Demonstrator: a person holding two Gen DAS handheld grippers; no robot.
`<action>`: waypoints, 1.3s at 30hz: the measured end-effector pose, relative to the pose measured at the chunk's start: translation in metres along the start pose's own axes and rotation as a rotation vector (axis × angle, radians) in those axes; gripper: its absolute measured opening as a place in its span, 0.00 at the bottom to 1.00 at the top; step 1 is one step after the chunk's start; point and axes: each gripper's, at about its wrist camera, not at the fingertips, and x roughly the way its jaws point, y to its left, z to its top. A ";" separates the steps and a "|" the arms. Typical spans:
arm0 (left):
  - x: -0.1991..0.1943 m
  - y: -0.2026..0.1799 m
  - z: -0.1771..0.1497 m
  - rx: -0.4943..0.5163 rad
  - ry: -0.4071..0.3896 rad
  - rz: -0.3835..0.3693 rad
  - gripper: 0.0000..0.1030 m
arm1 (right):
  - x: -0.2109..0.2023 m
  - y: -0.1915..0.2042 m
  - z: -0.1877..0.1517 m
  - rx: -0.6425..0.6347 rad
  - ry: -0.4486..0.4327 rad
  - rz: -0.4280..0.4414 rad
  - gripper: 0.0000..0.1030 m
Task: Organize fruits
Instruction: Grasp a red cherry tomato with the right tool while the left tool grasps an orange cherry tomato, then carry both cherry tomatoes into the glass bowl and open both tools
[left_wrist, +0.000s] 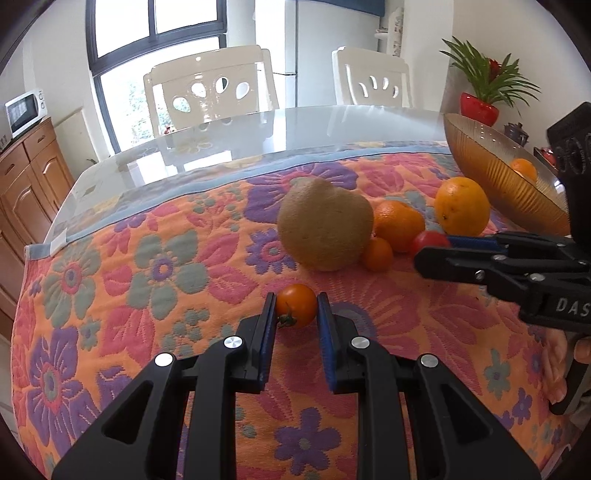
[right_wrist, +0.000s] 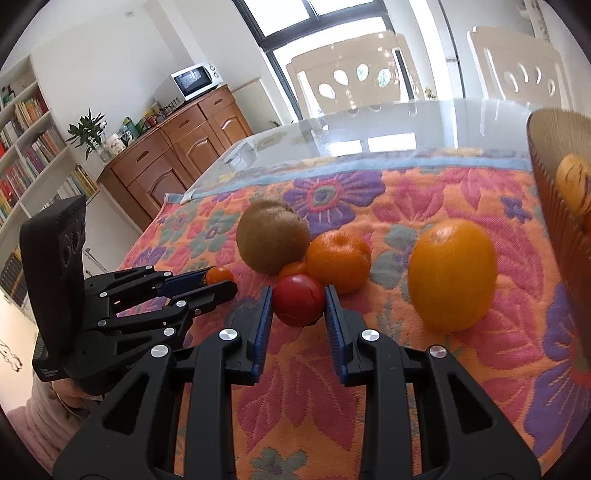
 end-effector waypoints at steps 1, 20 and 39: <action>0.000 0.000 0.000 0.000 -0.001 0.020 0.20 | -0.002 0.002 0.001 -0.010 -0.009 -0.010 0.28; -0.029 -0.042 0.075 -0.032 -0.035 0.180 0.20 | -0.088 -0.020 0.054 -0.063 -0.100 -0.104 0.28; 0.004 -0.155 0.139 0.017 -0.041 0.007 0.20 | -0.161 -0.146 0.053 0.117 -0.136 -0.276 0.29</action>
